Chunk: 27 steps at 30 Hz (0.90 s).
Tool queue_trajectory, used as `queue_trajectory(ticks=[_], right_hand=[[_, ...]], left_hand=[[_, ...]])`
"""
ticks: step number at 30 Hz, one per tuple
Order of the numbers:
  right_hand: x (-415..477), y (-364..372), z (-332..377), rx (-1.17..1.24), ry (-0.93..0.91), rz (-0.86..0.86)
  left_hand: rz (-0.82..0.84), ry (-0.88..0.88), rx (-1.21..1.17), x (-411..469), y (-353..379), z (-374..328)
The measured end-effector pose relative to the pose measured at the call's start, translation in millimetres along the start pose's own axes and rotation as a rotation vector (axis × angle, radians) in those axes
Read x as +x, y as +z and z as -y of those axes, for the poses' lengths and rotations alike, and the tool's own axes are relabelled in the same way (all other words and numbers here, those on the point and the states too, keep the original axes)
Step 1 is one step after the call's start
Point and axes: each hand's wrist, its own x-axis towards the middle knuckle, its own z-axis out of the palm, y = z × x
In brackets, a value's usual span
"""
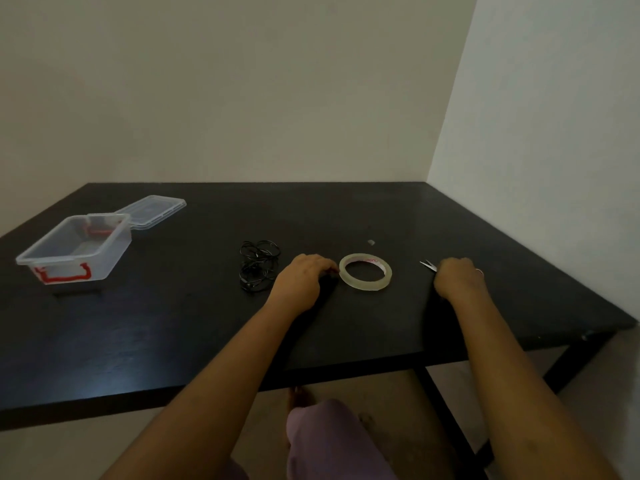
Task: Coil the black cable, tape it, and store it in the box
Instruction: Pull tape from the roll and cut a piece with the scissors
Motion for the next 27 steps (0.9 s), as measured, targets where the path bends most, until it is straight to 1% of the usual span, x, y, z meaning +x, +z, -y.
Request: queue_trajectory(ticks=[3,7,9,11,14,18,21,22,25,27], right_hand=[[-1.5,-5.8,17.8,-0.055,-0.054,0.084],[-7.3,-18.0,38.7,-0.124,-0.134,0.247],[-8.9,-17.9,42.5,-0.158,-0.147,0.279],[-11.4,-16.0,43.4,-0.174,-0.134,0.262],[-11.5,-14.9,42.2,-0.125,-0.120,0.180],[-15.9,-19.1,39.1,-0.191,-0.058,0.239],[-21.6,-29.3,42.3,-0.254,-0.047,0.229],[-23.8,-30.4,43.5,-0.277,-0.049,0.220],[-31.1,-28.1,48.8,-0.326,-0.079,0.158],[-33.8,-23.5,48.7,-0.262,-0.082,0.126]], left_hand=[[0.002,0.002,0.000,-1.9,1.2,1.7],[0.012,-0.005,-0.015,-4.6,-0.8,2.7],[0.014,-0.003,-0.019,-5.4,-0.3,3.7],[0.015,-0.005,-0.022,-4.6,-0.3,4.6],[0.015,-0.005,-0.029,-2.9,-0.1,4.4],[0.038,-0.014,-0.029,-1.7,2.1,3.1],[0.035,-0.025,-0.052,-1.2,-0.5,2.7],[0.023,-0.033,-0.062,-0.5,-0.8,3.0],[-0.079,-0.070,-0.104,-1.3,1.8,4.8],[-0.130,-0.091,-0.138,-2.9,4.0,5.9]])
